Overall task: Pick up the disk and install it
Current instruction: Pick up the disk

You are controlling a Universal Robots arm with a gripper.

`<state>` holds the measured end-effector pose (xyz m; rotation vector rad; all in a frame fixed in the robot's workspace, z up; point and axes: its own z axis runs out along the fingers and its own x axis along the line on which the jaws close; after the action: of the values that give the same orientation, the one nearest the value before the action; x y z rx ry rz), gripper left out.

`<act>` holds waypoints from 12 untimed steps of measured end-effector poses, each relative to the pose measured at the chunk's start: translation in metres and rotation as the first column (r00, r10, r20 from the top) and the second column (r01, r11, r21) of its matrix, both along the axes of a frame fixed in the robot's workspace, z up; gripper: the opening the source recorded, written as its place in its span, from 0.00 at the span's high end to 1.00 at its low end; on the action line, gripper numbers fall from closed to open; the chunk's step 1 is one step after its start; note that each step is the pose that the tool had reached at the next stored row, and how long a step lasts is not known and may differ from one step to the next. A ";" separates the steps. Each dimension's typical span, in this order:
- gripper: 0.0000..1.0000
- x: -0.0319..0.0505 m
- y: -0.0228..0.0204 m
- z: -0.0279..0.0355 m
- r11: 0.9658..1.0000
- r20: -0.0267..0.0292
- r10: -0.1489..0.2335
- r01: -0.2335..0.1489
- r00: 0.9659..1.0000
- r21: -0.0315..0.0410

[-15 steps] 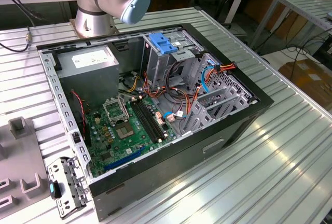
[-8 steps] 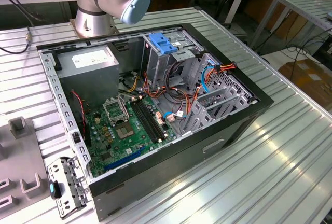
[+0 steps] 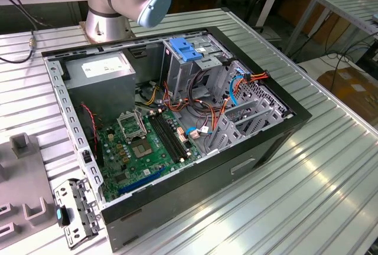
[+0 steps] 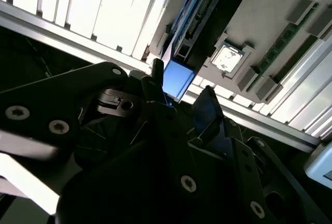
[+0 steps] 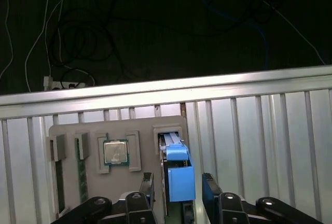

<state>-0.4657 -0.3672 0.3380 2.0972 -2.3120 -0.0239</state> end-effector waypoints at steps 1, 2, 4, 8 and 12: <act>0.50 0.0000 0.0000 -0.0022 1.000 0.000 0.000 0.000 1.000 0.000; 0.50 0.0000 -0.0002 -0.0041 1.000 0.000 0.001 -0.001 1.000 0.000; 0.50 0.0000 -0.0009 -0.0076 1.000 0.000 0.001 -0.001 1.000 0.000; 0.50 -0.0003 -0.0030 -0.0136 1.000 0.000 0.006 -0.006 1.000 0.004; 0.50 -0.0010 -0.0036 -0.0179 1.000 0.003 0.021 -0.022 1.000 0.009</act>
<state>-0.4667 -0.3708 0.3201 2.1276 -2.2953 -0.0314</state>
